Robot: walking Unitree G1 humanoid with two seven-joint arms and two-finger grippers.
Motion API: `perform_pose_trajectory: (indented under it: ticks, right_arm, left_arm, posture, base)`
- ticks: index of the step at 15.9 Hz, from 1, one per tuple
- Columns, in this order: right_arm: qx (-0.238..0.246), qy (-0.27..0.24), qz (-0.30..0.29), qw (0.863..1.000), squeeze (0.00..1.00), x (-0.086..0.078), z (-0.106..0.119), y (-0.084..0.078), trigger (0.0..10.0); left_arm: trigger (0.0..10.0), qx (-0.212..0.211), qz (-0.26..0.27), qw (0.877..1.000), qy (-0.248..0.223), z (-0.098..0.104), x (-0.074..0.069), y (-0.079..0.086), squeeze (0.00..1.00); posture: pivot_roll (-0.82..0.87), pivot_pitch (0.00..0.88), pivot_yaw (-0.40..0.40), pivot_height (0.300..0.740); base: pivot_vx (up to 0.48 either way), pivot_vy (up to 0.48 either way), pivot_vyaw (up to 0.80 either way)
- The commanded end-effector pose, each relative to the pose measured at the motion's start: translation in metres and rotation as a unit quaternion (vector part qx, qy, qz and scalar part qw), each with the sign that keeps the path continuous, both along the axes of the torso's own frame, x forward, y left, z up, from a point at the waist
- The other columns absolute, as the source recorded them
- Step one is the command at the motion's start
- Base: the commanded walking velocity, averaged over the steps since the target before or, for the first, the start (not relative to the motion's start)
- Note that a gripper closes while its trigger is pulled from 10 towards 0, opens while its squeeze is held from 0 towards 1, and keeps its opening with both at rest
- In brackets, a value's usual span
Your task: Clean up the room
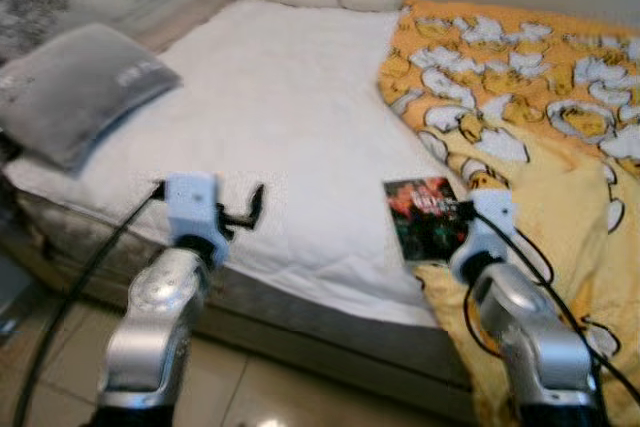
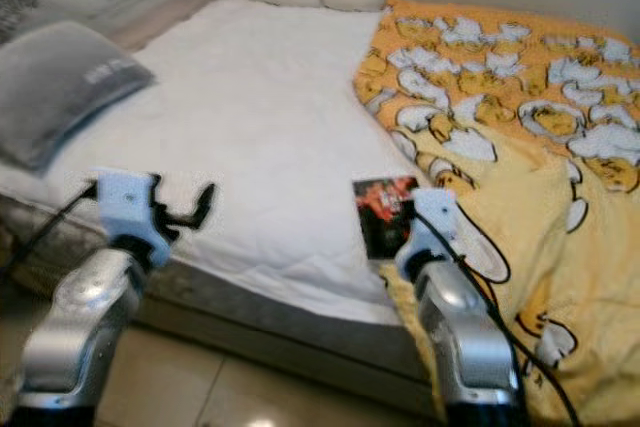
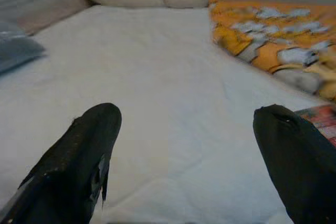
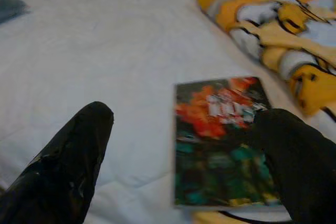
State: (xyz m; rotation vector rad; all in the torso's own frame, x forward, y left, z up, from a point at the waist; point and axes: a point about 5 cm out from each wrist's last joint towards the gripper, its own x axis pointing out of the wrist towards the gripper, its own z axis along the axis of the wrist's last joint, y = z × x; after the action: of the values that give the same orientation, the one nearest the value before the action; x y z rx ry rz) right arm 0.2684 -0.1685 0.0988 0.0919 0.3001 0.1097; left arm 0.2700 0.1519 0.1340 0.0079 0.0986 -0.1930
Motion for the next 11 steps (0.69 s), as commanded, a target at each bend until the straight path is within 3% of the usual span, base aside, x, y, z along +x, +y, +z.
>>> perform_pose_trajectory:
  ticks: [1, 3, 6, 10, 11]
  right_arm:
    - [0.001, -0.012, 0.014, 1.000, 1.00, 0.0044, 0.0060, 0.0083, 10.0]
    - [0.005, -0.006, 0.014, 1.000, 1.00, 0.0047, 0.0048, 0.0094, 10.0]
    - [0.003, -0.001, 0.015, 1.000, 1.00, 0.0052, 0.0041, 0.0099, 10.0]
    - [0.001, 0.000, 0.018, 1.000, 1.00, 0.0067, 0.0044, 0.0096, 10.0]
    - [0.005, 0.009, 0.016, 1.000, 0.93, 0.0074, 0.0031, 0.0066, 10.0]
  left_arm:
    - [10.0, 0.009, 0.013, 1.000, -0.008, 0.0037, 0.0003, 0.0101, 0.62]
    - [10.0, 0.010, 0.012, 1.000, -0.007, 0.0036, 0.0004, 0.0107, 0.62]
    - [10.0, 0.012, 0.004, 1.000, -0.005, 0.0024, -0.0004, 0.0092, 0.62]
    - [10.0, 0.016, -0.007, 1.000, -0.003, 0.0023, 0.0006, 0.0086, 0.61]
    - [10.0, 0.015, -0.021, 1.000, 0.003, 0.0016, 0.0004, 0.0077, 0.60]
  posture:
    - [0.05, 0.000, -0.009, 0.740]
    - [0.05, 0.000, -0.011, 0.740]
    - [0.05, 0.000, -0.011, 0.740]
    - [0.05, 0.000, -0.011, 0.740]
    - [0.05, 0.000, -0.010, 0.740]
  base:
    - [0.315, 0.000, 0.00]
    - [0.313, 0.000, 0.00]
    - [0.315, 0.000, -0.73]
    - [0.305, 0.000, 0.00]
    - [0.000, 0.000, 0.00]
